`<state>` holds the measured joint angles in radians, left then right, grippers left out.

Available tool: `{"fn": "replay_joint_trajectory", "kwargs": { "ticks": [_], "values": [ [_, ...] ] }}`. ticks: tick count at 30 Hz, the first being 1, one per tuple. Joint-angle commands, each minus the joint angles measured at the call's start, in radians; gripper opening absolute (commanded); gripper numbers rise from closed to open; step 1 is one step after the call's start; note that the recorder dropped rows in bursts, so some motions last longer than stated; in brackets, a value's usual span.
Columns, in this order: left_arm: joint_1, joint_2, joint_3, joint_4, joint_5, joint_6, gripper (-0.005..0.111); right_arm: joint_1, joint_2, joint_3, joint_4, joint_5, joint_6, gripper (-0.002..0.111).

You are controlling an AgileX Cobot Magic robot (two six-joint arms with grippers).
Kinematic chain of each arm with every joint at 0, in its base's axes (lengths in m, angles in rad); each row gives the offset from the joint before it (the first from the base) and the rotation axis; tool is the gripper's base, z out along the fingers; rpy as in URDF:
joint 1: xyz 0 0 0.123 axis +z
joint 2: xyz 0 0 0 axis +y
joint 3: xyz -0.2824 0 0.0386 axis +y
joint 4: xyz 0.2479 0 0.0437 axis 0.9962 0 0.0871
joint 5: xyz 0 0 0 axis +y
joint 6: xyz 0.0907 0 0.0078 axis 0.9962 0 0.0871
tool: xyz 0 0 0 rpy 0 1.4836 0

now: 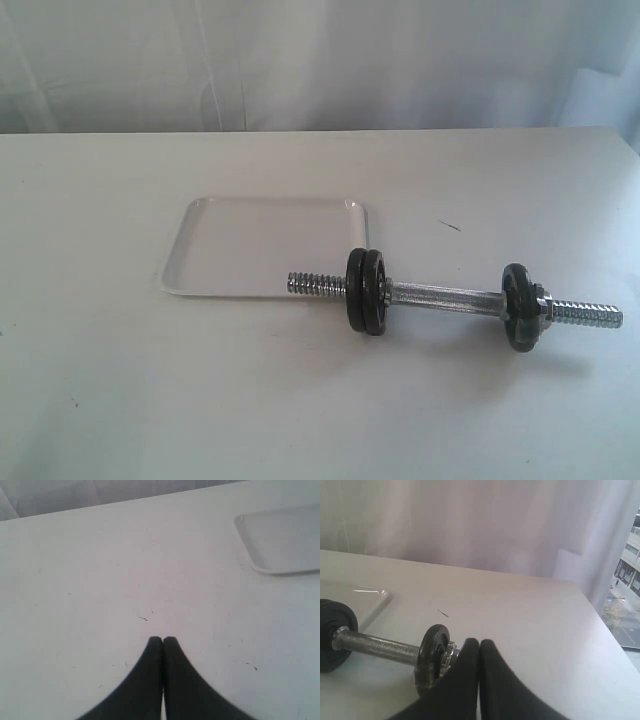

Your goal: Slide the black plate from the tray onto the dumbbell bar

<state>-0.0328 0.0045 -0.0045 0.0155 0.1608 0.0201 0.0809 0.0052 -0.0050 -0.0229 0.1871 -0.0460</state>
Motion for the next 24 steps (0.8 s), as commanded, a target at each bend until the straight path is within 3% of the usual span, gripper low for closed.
{"fn": "replay_joint_trajectory", "kwargs": {
  "ticks": [1,12,24],
  "values": [
    [0.002,-0.005,0.005,-0.003,0.005,0.002,0.000,0.004,-0.005,0.005,0.007,-0.010,0.003,0.000],
    [0.002,-0.005,0.005,-0.003,0.005,0.002,0.000,-0.112,-0.005,0.005,0.014,-0.010,0.005,0.000],
    [0.002,-0.005,0.005,-0.003,0.005,0.002,0.000,-0.116,-0.005,0.005,0.023,-0.010,0.005,0.000]
  ]
}}
